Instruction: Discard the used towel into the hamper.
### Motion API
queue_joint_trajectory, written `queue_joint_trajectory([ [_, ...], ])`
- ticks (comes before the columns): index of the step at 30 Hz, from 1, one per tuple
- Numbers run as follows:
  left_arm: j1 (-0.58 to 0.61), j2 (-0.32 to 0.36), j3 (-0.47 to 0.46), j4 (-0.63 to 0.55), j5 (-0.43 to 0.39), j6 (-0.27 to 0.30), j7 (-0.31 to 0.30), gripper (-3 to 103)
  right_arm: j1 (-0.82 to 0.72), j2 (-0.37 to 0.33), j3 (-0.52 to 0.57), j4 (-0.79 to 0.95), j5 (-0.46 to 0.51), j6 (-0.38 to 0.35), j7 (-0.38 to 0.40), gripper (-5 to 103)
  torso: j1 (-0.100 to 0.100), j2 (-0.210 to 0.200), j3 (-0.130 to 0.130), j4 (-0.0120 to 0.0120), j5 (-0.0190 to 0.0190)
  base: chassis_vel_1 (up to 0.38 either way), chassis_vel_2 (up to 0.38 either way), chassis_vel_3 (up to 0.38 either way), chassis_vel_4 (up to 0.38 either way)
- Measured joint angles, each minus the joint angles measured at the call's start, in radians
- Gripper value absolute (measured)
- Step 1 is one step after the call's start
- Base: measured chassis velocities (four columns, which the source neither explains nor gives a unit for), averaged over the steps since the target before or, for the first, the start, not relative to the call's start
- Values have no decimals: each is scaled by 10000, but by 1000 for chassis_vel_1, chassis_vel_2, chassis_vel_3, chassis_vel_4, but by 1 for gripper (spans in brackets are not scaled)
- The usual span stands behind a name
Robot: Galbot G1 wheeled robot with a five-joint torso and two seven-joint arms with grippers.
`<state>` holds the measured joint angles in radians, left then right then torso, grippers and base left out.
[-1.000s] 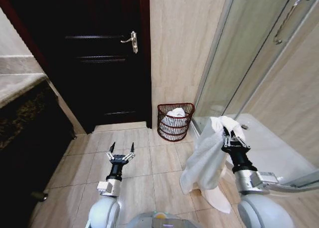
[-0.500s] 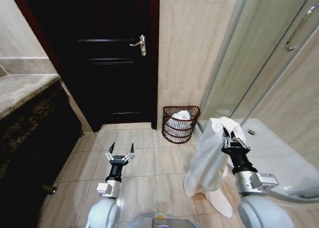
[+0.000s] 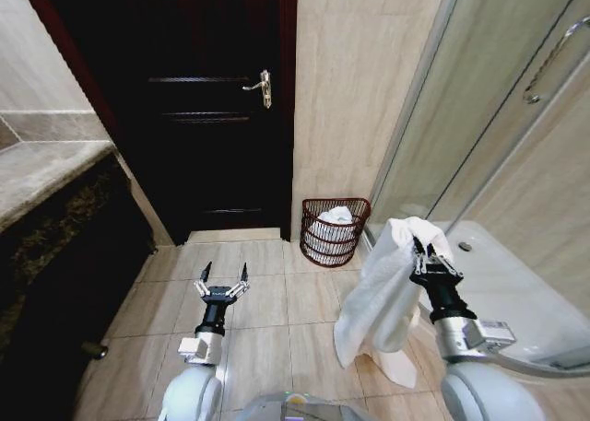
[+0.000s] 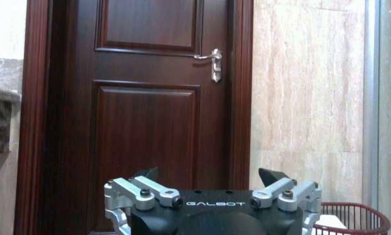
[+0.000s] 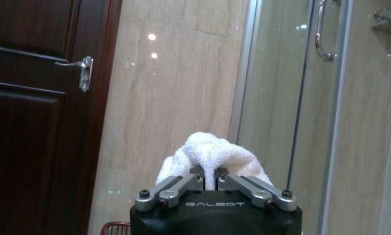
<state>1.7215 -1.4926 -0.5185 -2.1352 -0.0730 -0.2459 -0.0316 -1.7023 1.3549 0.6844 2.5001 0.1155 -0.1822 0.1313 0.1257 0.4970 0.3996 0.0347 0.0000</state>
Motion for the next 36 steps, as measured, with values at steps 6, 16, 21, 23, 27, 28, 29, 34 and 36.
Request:
queue_joint_trajectory([
  [6,-7,-9,-5,0,4,0,-2,100,19,-43,19,1,18,3,0,7,107,293,189,0,0,0,0,0,0],
  [16,-17,-17,0,0,38,6,-2,100,47,-62,25,1,50,4,0,7,276,701,427,0,0,0,0,0,0],
  [21,-26,-29,12,11,94,11,-6,100,41,-58,44,1,80,9,0,7,357,914,557,0,0,0,0,0,0],
  [23,-27,-31,13,13,100,12,-7,100,48,-61,44,1,89,9,-1,7,378,961,583,0,0,0,0,0,0],
  [27,-51,-47,24,69,118,15,-12,100,119,-67,52,0,123,9,-2,7,476,1185,709,0,0,0,0,0,0],
  [28,-63,-47,42,96,141,18,-13,100,131,-56,88,1,162,9,-2,7,497,1230,733,1,0,0,0,0,0],
  [29,-63,-47,42,96,141,18,-13,100,131,-56,88,1,162,9,-2,7,497,1230,733,1,0,0,0,0,0],
  [34,-91,-72,68,37,207,108,-52,100,188,2,179,-1,372,10,-3,7,586,1448,862,0,0,0,0,0,0],
  [36,-88,-71,35,-27,206,130,-77,100,244,-11,181,0,416,11,-5,7,615,1516,900,-1,0,0,0,0,0],
])
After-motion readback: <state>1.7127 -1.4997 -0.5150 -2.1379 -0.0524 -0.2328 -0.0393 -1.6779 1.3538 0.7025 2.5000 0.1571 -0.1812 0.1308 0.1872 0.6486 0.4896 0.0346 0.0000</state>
